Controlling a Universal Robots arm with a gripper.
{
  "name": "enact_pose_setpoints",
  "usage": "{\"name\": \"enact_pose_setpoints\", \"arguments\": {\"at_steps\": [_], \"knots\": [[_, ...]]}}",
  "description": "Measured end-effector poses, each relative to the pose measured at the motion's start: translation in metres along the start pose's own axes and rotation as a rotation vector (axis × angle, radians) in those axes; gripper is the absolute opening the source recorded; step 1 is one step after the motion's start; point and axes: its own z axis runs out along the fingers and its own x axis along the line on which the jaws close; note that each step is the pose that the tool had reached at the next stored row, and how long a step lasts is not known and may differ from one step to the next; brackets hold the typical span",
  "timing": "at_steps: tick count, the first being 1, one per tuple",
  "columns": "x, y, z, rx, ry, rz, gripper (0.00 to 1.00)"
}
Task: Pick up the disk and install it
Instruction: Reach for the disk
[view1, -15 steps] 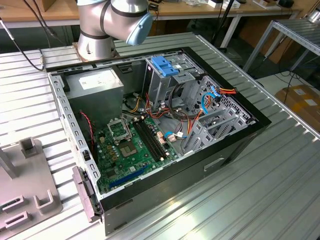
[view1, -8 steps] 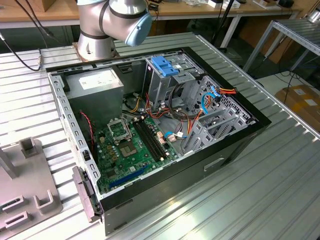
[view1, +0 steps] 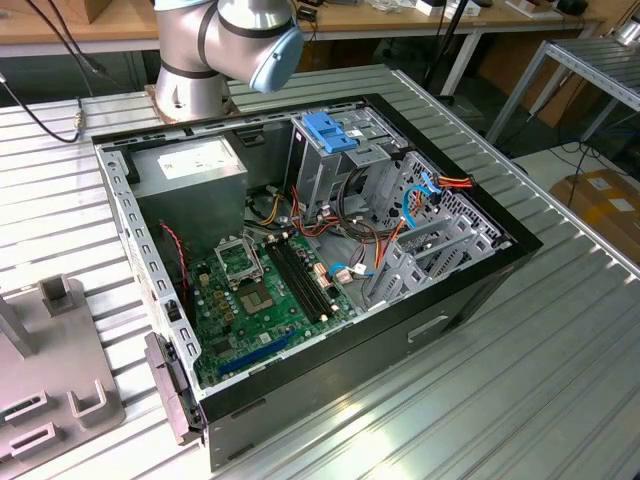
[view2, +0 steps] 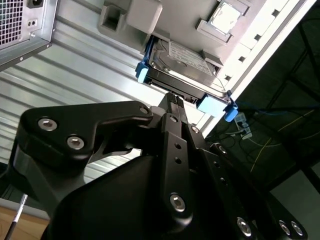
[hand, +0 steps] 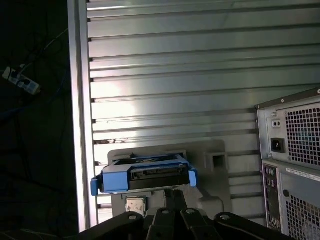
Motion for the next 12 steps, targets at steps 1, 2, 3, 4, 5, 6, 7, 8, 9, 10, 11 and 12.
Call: {"name": "enact_pose_setpoints", "arguments": {"at_steps": [1,2,3,4,5,6,7,8,9,10,11,12], "knots": [[0.0,0.0,0.0001,0.0011,0.0131,0.001,0.11],[0.0001,0.0,0.0002,0.0017,0.0214,0.001,0.11],[0.0001,0.0,0.0002,0.0018,0.0218,0.001,0.11],[0.0,0.0,0.0002,0.0017,0.022,0.001,0.11],[0.0,0.0,0.0001,0.0018,0.0224,0.001,0.11],[0.0,0.0,0.0002,0.0018,0.0224,0.001,0.11],[0.0,0.0,0.0002,0.0019,0.0226,-0.001,0.11],[0.0002,-0.0001,0.0003,0.0021,0.023,-0.012,0.11],[0.0005,0.0,0.0005,0.0022,0.0237,-0.028,0.11],[0.0008,0.0,0.0006,0.0024,0.0243,-0.044,0.11],[0.0009,0.0,0.0007,0.0025,0.0248,-0.056,0.11],[0.0012,0.0001,0.0008,0.0024,0.0248,-0.061,0.11]]}}
